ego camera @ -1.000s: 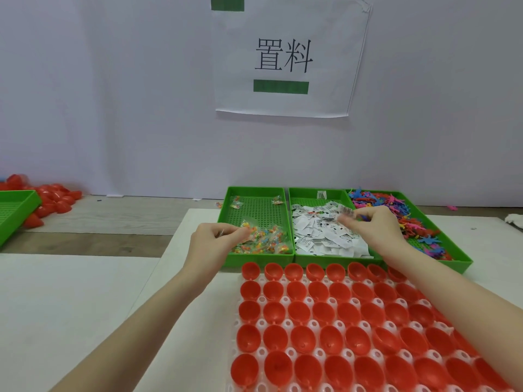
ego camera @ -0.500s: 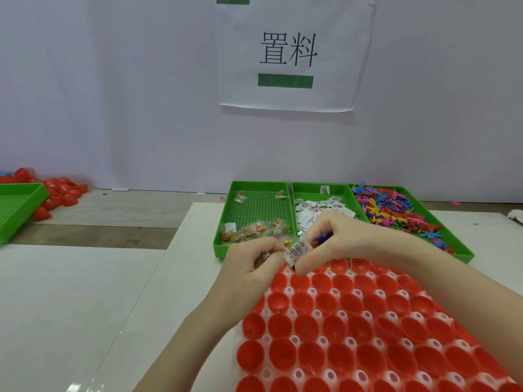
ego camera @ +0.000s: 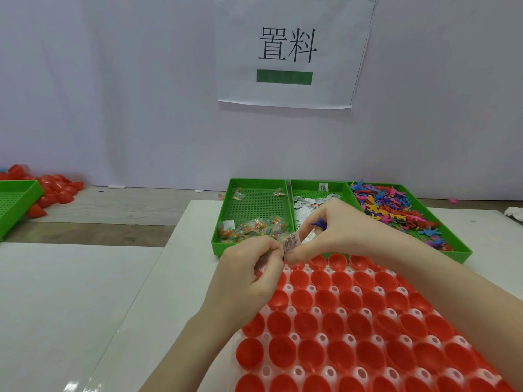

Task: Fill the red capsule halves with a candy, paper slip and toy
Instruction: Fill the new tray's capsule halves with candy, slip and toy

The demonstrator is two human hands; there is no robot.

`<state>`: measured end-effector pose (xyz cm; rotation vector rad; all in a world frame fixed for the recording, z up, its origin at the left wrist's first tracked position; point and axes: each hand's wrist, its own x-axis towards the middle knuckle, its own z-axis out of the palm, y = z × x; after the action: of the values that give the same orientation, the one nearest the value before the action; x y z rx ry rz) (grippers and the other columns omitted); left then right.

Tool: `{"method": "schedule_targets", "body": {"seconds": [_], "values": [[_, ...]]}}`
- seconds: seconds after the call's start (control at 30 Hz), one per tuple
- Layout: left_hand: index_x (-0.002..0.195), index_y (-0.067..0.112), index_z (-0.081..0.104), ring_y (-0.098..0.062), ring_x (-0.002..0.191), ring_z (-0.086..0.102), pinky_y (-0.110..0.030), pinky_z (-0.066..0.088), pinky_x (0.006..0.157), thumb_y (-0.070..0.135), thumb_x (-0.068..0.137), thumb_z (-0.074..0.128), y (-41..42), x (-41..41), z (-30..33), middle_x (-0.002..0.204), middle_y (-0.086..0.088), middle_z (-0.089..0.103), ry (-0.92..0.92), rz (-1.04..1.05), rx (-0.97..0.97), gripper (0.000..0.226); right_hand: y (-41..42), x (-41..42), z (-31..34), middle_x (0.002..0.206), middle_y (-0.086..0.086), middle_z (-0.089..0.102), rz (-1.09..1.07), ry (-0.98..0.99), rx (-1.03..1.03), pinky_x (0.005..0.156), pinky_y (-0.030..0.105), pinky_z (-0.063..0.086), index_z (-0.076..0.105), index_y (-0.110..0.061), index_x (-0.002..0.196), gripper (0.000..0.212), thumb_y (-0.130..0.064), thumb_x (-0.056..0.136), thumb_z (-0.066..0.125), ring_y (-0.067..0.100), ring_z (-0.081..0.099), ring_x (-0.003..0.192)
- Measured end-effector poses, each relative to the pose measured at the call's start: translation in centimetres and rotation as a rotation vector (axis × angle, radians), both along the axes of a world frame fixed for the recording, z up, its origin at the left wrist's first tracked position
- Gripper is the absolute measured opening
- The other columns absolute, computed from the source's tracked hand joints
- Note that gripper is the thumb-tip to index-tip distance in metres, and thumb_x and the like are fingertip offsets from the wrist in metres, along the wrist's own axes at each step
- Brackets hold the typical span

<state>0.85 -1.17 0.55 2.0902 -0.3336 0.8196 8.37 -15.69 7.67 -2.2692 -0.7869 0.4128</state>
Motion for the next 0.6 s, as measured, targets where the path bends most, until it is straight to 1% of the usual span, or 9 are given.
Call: {"method": "schedule_targets", "body": {"seconds": [0.1,0.23,0.3,0.37,0.43,0.47,0.5,0.57,0.6], "values": [[0.066,0.036,0.046,0.001,0.057,0.047,-0.009,0.031,0.055,0.031,0.082,0.04,0.11,-0.08,0.06,0.059,0.017,0.051,0.015,-0.033,0.002,0.017,-0.02,-0.04,-0.09,0.043,-0.003,0.036,0.016,0.038,0.028,0.055,0.034,0.029,0.067,-0.015,0.058,0.027,-0.035,0.053,0.084,0.018,0.032,0.047],[0.062,0.012,0.053,-0.009,0.052,0.04,-0.027,0.032,0.05,0.042,0.082,0.042,0.09,0.04,0.15,0.053,0.006,0.042,0.037,-0.019,0.013,0.037,-0.05,-0.13,-0.09,0.039,-0.009,0.034,0.035,0.02,0.046,0.048,0.025,0.027,0.062,-0.017,0.053,0.025,-0.031,0.058,0.082,0.01,0.028,0.041],[0.06,0.004,0.054,-0.011,0.05,0.037,-0.031,0.031,0.05,0.044,0.08,0.048,-0.16,0.17,0.38,0.051,-0.002,0.041,0.049,0.025,-0.02,0.045,-0.11,-0.28,-0.14,0.04,-0.009,0.031,0.053,0.001,0.057,0.049,0.022,0.026,0.062,-0.019,0.055,0.022,-0.027,0.061,0.082,0.008,0.026,0.041],[0.058,0.001,0.053,-0.008,0.049,0.035,-0.027,0.029,0.05,0.036,0.079,0.057,-0.24,0.17,0.65,0.05,-0.004,0.039,0.086,0.008,-0.176,0.041,-0.32,-0.56,-0.17,0.042,-0.011,0.031,0.061,0.002,0.117,0.049,0.019,0.027,0.065,-0.024,0.067,0.019,-0.032,0.062,0.082,0.005,0.026,0.042],[0.058,0.001,0.055,-0.01,0.052,0.037,-0.027,0.029,0.052,0.029,0.08,0.06,-0.09,0.15,0.85,0.053,-0.013,0.042,0.124,-0.008,-0.295,0.036,-0.58,-0.77,-0.19,0.047,-0.014,0.033,0.047,0.012,0.2,0.05,0.012,0.032,0.066,-0.029,0.093,0.039,-0.05,0.061,0.072,0.001,0.031,0.045],[0.06,-0.001,0.055,-0.012,0.054,0.038,-0.027,0.029,0.053,0.026,0.083,0.062,-0.03,0.1,0.88,0.056,-0.019,0.044,0.134,-0.01,-0.32,0.036,-0.55,-0.74,-0.21,0.049,-0.016,0.035,0.031,0.017,0.234,0.051,0.008,0.034,0.063,-0.029,0.104,0.052,-0.058,0.061,0.062,-0.001,0.035,0.046],[0.062,-0.004,0.054,-0.015,0.055,0.038,-0.028,0.029,0.053,0.024,0.085,0.063,-0.05,0.09,0.94,0.059,-0.024,0.045,0.143,-0.012,-0.335,0.038,-0.43,-0.85,-0.23,0.05,-0.017,0.038,0.006,0.044,0.256,0.05,0.007,0.036,0.059,-0.03,0.109,0.057,-0.063,0.064,0.052,-0.002,0.038,0.045],[0.063,-0.01,0.05,-0.016,0.056,0.036,-0.028,0.027,0.054,0.026,0.085,0.061,-0.15,0.1,1.0,0.059,-0.025,0.041,0.157,-0.012,-0.354,0.044,0.1,-0.92,-0.12,0.053,-0.014,0.038,-0.056,0.203,0.325,0.043,0.012,0.032,0.053,-0.03,0.118,0.055,-0.06,0.076,0.035,0.002,0.034,0.04],[0.064,-0.012,0.048,-0.015,0.056,0.035,-0.028,0.026,0.054,0.028,0.084,0.06,-0.2,0.11,1.0,0.059,-0.022,0.039,0.161,-0.012,-0.367,0.046,0.25,-0.9,-0.03,0.057,-0.009,0.035,-0.062,0.259,0.365,0.043,0.015,0.029,0.052,-0.02,0.125,0.058,-0.054,0.081,0.036,0.004,0.029,0.042]]}}
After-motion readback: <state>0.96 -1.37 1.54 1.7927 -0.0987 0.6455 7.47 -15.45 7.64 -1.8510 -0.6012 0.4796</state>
